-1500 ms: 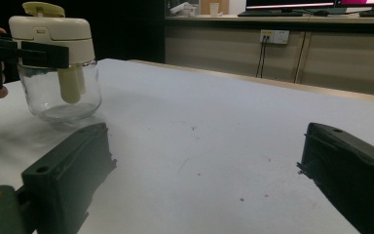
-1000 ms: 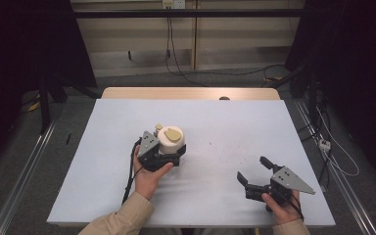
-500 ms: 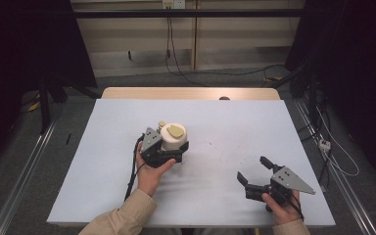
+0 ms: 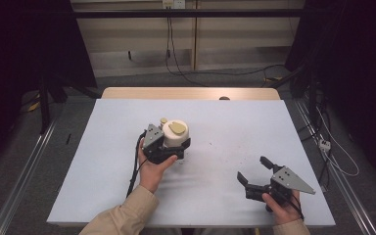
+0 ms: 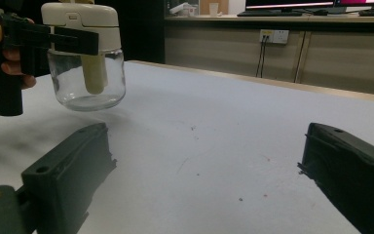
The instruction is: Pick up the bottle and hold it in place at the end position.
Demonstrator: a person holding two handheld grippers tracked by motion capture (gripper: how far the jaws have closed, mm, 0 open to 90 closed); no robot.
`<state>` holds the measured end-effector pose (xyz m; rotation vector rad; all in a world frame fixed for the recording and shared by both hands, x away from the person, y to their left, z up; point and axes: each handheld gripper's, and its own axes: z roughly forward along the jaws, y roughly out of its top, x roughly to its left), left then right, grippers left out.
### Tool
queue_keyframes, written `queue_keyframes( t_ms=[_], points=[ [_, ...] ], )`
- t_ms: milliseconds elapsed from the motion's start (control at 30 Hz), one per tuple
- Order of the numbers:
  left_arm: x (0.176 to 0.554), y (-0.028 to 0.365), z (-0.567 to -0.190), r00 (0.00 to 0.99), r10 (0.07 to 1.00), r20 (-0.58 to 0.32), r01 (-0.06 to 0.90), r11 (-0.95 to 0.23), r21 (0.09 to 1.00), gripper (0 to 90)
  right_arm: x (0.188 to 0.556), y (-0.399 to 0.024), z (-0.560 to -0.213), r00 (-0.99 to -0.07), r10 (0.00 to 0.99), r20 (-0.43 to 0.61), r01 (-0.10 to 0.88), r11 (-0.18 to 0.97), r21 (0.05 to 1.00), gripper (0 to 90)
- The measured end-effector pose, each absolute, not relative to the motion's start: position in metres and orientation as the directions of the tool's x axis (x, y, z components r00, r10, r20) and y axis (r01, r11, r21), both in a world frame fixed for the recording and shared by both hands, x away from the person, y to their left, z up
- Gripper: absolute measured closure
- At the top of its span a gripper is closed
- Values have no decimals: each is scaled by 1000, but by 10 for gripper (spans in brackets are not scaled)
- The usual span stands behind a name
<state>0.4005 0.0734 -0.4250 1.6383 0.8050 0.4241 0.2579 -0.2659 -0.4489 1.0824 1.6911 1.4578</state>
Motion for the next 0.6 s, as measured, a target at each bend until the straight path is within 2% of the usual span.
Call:
queue_keyframes(
  t_ms=[600],
  points=[
    [411,60,-423,706,692,-150,273,-71,959,65,258,-267,-449,-449,892,45,177,39,983,33]
  ],
)
